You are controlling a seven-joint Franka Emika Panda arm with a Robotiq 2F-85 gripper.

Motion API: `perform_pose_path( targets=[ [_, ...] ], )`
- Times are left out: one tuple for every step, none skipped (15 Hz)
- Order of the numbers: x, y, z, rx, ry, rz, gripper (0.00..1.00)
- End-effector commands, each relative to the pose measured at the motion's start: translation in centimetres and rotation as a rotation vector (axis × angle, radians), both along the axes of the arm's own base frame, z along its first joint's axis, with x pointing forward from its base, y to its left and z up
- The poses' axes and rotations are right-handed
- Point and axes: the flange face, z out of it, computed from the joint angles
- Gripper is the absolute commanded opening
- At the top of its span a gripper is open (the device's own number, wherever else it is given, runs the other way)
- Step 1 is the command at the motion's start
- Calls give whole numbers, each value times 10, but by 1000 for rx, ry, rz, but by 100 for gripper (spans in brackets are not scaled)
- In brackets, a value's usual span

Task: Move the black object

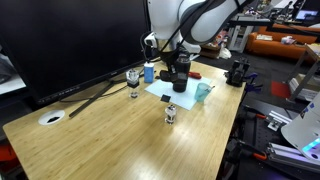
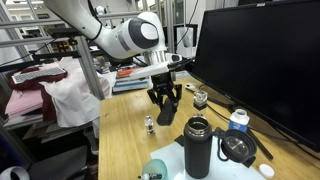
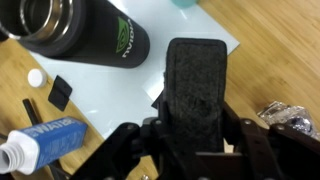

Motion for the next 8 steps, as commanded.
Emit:
perform_pose_path(
  targets=[
    [17, 22, 5, -36, 37, 192, 26],
    [20, 29, 3, -34, 48, 247, 26],
    [23, 38, -1, -17, 61, 303, 26],
    [25, 44, -8, -19, 81, 355, 26],
    [29, 48, -18, -33, 113, 400, 26],
    [32, 51, -30, -55, 140, 444, 26],
    [34, 53, -41, -72, 153, 487, 26],
    [36, 55, -53, -90, 170, 525, 26]
  ],
)
